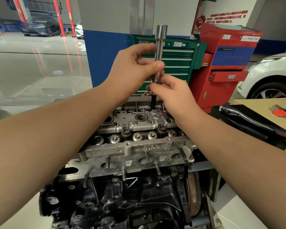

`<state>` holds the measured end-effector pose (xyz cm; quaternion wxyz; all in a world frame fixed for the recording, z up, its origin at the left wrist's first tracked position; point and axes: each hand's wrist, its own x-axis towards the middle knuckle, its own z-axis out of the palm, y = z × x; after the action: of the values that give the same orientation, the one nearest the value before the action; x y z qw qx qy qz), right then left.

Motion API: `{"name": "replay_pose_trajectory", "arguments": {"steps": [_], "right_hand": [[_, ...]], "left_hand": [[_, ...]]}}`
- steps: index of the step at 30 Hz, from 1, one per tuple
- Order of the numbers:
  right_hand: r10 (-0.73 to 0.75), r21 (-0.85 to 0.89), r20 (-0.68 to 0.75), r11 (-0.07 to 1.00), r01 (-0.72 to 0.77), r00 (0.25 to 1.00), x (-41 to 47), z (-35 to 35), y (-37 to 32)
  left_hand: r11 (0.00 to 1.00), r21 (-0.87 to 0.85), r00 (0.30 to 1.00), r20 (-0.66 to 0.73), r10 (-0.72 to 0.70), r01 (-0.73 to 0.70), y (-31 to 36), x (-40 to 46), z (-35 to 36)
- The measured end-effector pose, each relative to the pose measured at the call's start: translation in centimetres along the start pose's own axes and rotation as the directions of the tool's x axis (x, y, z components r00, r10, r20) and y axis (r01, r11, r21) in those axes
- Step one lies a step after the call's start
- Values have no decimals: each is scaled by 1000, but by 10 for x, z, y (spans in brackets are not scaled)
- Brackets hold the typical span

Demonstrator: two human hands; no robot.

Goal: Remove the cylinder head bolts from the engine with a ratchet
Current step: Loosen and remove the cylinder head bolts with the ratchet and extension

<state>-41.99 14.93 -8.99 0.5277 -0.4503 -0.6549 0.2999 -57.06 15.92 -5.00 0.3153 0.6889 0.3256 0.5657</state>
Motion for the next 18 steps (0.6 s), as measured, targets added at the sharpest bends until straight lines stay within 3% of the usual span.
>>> {"name": "replay_pose_trajectory", "arguments": {"steps": [2,7,10,13,15,18], "right_hand": [[-15,-45,17,999,15,1000,-1,-2,2],[-20,-173,-104,985,1,994,3,1,2],[11,-20,-51,1000,-12,999,2,2,-2],[21,78,28,997,-23,999,0,-1,2],[3,9,24,1000,-3,1000,0,-2,3],[6,-87,-66,996,-12,998,2,0,4]], "left_hand": [[999,-52,1000,21,-7,8,0,-1,1],[994,102,999,-28,40,-37,0,0,6],[988,144,999,-8,50,-48,0,0,5],[999,51,1000,10,11,-12,1,0,4],[1000,12,1000,9,7,-7,4,-2,5],[992,114,998,-27,53,-50,6,-3,6]]}}
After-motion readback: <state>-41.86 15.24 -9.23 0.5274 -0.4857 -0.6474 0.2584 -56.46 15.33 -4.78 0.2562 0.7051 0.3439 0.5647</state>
